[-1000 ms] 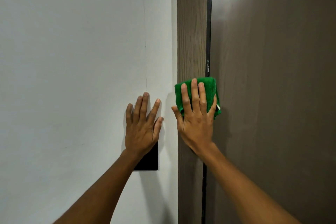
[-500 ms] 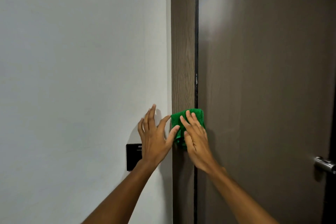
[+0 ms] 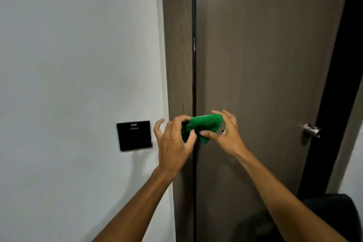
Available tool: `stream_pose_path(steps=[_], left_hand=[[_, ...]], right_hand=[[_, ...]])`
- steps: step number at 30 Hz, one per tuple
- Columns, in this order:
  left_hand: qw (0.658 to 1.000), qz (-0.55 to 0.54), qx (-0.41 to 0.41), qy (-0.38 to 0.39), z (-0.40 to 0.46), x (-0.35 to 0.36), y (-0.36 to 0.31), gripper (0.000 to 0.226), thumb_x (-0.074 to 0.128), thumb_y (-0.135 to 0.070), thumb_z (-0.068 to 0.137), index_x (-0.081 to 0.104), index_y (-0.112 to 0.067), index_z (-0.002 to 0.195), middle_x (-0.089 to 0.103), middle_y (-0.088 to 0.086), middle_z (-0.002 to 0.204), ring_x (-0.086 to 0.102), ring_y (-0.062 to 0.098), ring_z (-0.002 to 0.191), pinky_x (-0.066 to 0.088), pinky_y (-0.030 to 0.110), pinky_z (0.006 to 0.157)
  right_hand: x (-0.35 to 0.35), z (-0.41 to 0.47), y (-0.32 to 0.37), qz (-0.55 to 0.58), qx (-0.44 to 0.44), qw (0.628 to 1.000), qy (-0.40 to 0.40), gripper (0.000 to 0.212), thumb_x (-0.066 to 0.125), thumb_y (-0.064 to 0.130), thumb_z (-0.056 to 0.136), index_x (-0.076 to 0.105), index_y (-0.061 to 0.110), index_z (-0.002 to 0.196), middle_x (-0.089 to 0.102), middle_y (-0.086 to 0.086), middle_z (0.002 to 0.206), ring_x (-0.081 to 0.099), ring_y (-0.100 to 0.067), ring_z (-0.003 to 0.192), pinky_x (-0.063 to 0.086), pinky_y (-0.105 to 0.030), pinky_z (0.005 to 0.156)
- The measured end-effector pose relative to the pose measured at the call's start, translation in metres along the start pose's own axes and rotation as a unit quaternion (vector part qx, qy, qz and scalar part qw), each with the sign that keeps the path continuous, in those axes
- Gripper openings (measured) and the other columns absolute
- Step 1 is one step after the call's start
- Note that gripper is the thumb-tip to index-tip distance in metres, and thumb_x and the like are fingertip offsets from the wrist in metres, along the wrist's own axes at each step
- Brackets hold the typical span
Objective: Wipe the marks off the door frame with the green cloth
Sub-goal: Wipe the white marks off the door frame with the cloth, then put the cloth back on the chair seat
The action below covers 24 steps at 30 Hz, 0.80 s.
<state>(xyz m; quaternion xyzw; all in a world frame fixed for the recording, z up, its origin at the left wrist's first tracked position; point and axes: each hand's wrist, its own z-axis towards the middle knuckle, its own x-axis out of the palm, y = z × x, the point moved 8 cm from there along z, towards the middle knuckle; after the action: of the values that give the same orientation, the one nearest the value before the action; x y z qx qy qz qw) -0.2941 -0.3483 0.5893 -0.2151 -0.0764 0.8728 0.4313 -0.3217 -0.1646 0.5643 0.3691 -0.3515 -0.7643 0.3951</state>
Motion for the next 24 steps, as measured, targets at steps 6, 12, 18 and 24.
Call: stream_pose_path(steps=[6,12,18,24], left_hand=[[0.975,-0.127,-0.15,0.102,-0.09,0.064,-0.01,0.037,0.061,-0.026,0.089,0.042,-0.031,0.121,0.062,-0.012,0.109,0.061,0.002,0.098,0.053,0.037,0.088],[0.92,-0.059,-0.19,0.337,-0.219,0.176,-0.04,0.034,0.05,-0.032,0.096,0.037,-0.022,0.126,0.061,0.002,0.123,0.063,0.027,0.108,0.054,0.042,0.082],[0.789,-0.107,-0.284,0.535,-0.385,0.284,-0.093,0.04,0.062,-0.017,0.087,0.049,-0.018,0.125,0.059,0.011,0.125,0.058,0.03,0.114,0.047,0.037,0.094],[0.678,-0.151,-0.303,0.653,-0.534,0.354,-0.17,0.02,0.064,0.0,0.081,0.071,-0.009,0.097,0.066,0.012,0.11,0.062,0.027,0.108,0.037,0.015,0.091]], right_hand=[[-0.011,-0.078,-0.107,0.235,0.166,0.954,0.081,0.041,0.075,0.021,0.076,0.062,0.018,0.115,0.07,-0.002,0.114,0.065,-0.018,0.109,0.05,-0.032,0.094],[-0.057,-0.182,-0.265,0.197,0.342,0.918,0.034,0.028,0.071,0.026,0.085,0.06,0.016,0.108,0.071,-0.009,0.11,0.07,-0.017,0.096,0.058,-0.032,0.082],[-0.136,-0.326,-0.413,0.113,0.494,0.858,-0.087,0.04,0.079,0.034,0.072,0.044,0.031,0.091,0.067,-0.008,0.098,0.068,-0.024,0.09,0.056,-0.049,0.087],[-0.223,-0.451,-0.475,0.002,0.573,0.811,-0.114,0.046,0.062,0.006,0.084,0.037,0.042,0.098,0.066,-0.015,0.089,0.064,-0.026,0.073,0.056,-0.044,0.072]])
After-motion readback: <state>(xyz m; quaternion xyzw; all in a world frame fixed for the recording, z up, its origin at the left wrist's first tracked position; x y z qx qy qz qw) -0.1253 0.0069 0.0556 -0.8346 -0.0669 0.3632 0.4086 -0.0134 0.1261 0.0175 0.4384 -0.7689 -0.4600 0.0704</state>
